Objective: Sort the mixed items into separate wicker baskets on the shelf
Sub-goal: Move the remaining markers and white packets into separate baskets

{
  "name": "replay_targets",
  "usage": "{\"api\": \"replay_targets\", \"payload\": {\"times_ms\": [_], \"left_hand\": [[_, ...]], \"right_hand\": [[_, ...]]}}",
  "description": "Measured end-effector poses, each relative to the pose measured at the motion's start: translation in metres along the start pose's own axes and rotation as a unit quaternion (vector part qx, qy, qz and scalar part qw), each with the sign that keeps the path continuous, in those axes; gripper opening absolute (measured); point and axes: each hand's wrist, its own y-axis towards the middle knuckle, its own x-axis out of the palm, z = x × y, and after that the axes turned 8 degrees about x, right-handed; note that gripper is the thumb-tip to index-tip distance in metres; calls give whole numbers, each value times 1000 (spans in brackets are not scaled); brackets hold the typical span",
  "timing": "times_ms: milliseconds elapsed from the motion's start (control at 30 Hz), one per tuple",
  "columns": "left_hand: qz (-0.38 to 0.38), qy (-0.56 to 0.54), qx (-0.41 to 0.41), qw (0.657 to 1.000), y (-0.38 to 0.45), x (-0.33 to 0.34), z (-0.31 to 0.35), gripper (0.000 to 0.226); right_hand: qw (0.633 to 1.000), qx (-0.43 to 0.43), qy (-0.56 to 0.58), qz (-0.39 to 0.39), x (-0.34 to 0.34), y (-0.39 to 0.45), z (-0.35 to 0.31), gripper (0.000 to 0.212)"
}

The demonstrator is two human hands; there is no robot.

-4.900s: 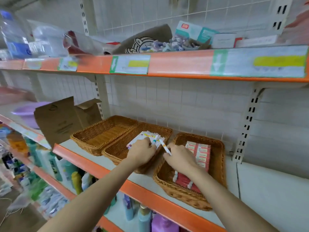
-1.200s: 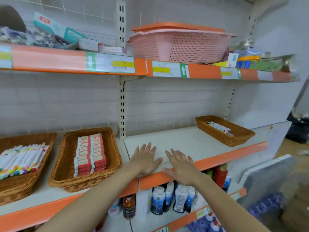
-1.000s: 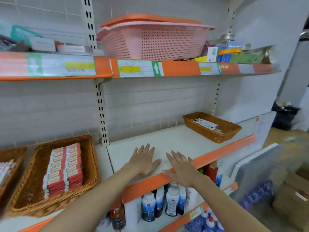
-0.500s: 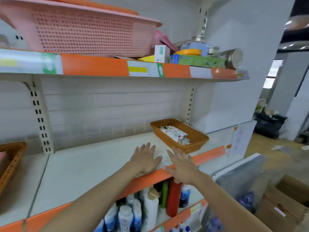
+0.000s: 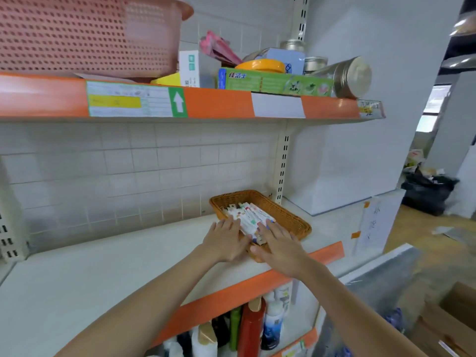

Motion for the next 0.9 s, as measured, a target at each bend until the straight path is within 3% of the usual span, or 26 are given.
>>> {"api": "replay_targets", "payload": {"times_ms": [467,733,900], "left_hand": [[-46,9,-46,998,110,7,-24,68],[-23,22,-85,996,137,8,-24,66],[18,55,-115,992,151,8,-14,60]], "right_hand": [[998,-21,-40,-40,-9,118,31,71],[995,-77,-4,-61,-7,161,39,68],[993,-112,17,-31,-4,176,39,57]]}}
